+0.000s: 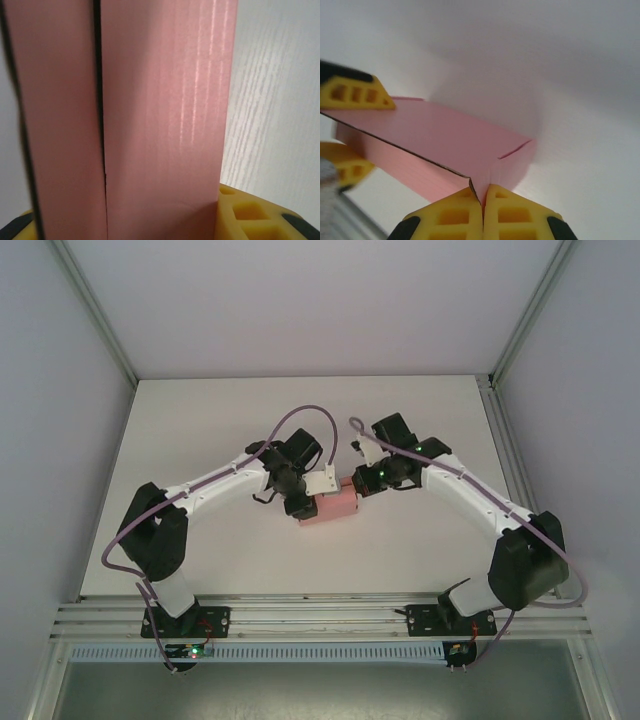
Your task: Assemble paper box
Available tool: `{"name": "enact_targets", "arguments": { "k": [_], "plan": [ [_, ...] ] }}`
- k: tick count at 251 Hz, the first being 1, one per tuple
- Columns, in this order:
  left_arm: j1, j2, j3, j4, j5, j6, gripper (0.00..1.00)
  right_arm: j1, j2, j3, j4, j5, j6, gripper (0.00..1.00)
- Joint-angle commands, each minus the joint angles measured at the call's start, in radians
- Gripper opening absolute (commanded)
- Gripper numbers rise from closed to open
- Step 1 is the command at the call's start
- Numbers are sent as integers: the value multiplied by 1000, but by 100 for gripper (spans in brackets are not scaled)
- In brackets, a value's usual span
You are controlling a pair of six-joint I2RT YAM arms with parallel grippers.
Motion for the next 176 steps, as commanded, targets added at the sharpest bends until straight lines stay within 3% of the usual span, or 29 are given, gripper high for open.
{"name": "enact_targets", "arguments": {
  "k": [1, 19, 52, 91, 127, 176],
  "plan": [
    [5, 54, 19, -8, -82, -52, 41, -24, 27, 60, 27, -343, 303, 0],
    [1, 64, 26, -14, -96, -50, 41, -51, 59, 63, 70, -474, 396, 0],
    [-3, 74, 35, -22, -93, -48, 41, -63, 100, 107, -14, -408, 375, 0],
    [-5, 81, 37, -16, -98, -52, 41, -58, 109, 42, 70, -398, 428, 0],
    [-6, 101, 60, -36, -99, -50, 41, -85, 90, 12, 219, -493, 566, 0],
    [-6, 116, 67, -35, -100, -38, 41, -96, 104, 40, 131, -496, 518, 0]
  ]
}}
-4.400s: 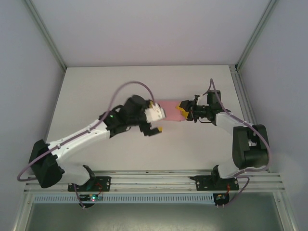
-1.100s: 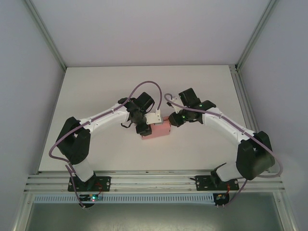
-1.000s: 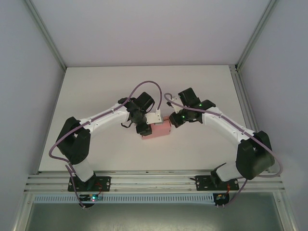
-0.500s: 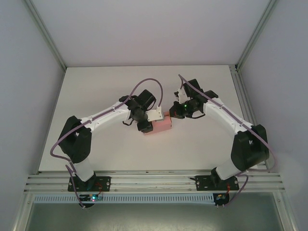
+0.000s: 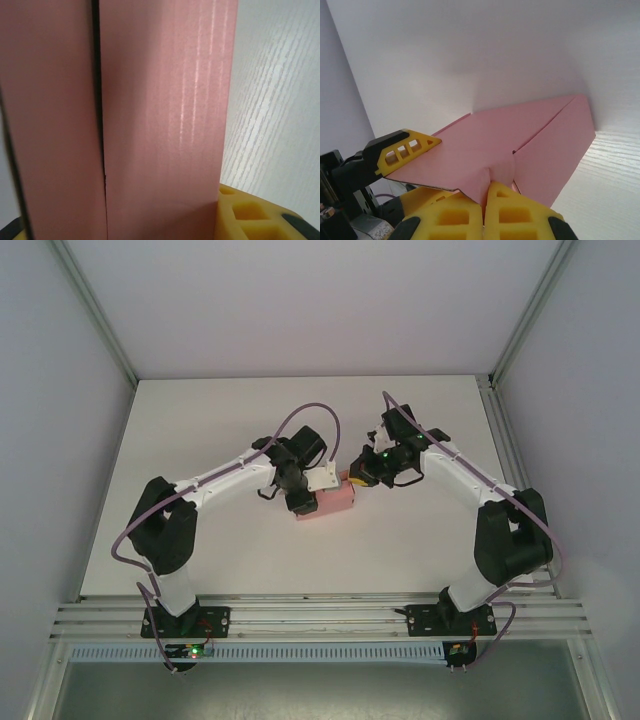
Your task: Assemble paper box
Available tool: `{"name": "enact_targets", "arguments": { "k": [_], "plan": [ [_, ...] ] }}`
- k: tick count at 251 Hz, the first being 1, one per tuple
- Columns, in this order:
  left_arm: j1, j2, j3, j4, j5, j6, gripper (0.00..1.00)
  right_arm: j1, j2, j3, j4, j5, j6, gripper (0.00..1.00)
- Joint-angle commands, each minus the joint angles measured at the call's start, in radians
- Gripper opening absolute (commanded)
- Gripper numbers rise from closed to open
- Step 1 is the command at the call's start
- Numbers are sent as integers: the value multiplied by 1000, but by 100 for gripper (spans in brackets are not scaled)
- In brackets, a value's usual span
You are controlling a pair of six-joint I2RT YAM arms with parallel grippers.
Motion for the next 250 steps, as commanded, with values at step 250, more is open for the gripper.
{"name": "enact_targets", "arguments": {
  "k": [250],
  "plan": [
    [18, 75, 34, -13, 30, -52, 45, 243, -341, -488, 250, 505, -522, 0]
  ]
}}
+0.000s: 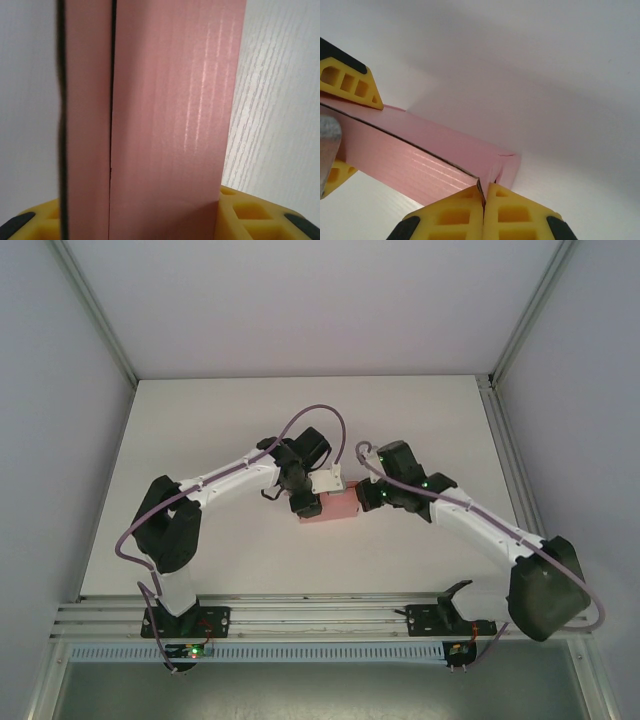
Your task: Assemble paper box
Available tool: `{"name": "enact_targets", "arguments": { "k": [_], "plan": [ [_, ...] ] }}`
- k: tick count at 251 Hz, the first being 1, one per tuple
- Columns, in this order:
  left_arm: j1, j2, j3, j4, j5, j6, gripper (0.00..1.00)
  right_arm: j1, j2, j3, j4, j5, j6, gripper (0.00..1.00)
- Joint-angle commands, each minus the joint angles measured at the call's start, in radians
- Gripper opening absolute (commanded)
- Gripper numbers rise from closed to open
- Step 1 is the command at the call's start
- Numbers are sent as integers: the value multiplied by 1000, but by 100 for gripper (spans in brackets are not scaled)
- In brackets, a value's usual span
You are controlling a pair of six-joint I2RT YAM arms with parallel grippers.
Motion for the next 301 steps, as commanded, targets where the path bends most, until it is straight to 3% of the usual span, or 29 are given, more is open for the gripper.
{"name": "enact_targets", "arguments": {
  "k": [1, 16, 66, 117, 142, 216, 248, 301],
  "plan": [
    [30, 54, 15, -2, -13, -74, 45, 54, -12, -121, -25, 27, -5, 0],
    [30, 62, 23, -4, -10, -86, 45, 74, -30, -151, 20, 33, 34, 0],
    [31, 60, 32, -6, 9, -98, 47, 234, -84, -272, 117, 309, 107, 0],
    [31, 60, 71, -29, 37, -128, 54, 281, -129, -365, 245, 439, 113, 0],
    [30, 50, 71, -23, 44, -143, 74, 286, -123, -362, 238, 537, 131, 0],
    [30, -31, 107, -26, 63, -213, 95, 308, -39, -203, 145, 594, 197, 0],
    [30, -68, 93, -50, 46, -271, 95, 317, 28, -118, 69, 644, 251, 0],
    [30, -246, -55, -48, -106, -414, 88, 326, 102, -62, 37, 644, 238, 0]
  ]
}}
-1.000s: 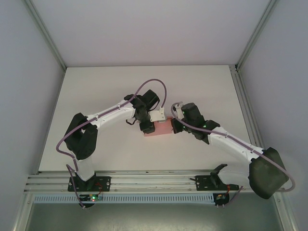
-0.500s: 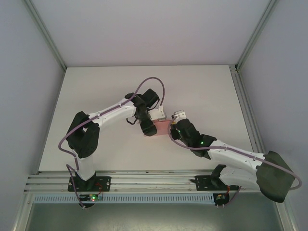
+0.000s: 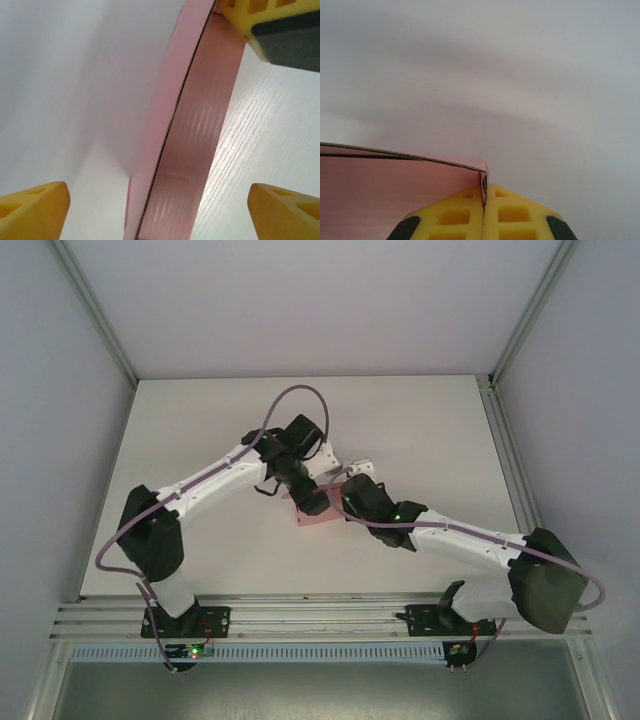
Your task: Assemble paper box
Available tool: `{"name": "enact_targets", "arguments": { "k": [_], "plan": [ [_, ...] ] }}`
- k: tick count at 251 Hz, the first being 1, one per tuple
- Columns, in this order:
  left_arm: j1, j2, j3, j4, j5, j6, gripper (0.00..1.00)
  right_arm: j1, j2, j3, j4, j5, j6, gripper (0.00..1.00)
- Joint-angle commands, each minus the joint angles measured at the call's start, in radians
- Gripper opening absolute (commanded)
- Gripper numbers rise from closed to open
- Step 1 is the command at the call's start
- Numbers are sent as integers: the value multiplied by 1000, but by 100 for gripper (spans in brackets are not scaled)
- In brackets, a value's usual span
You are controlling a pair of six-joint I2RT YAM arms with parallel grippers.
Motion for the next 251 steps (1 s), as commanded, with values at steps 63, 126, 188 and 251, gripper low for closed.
{"name": "enact_targets", "arguments": {
  "k": [63, 126, 188, 251],
  "plan": [
    [17, -260, -240, 18, -213, -195, 70, 12, 81, 39, -149, -31, -17, 0],
    [21, -159, -156, 42, -239, -166, 57, 13, 110, 58, -148, -59, -41, 0],
    [25, -103, -121, -6, -236, -235, 7, 14, 116, 60, -153, -52, -43, 0],
    [34, -6, -4, -74, -207, -456, 0, 76, 172, 96, -196, 32, -42, 0]
  ]
}}
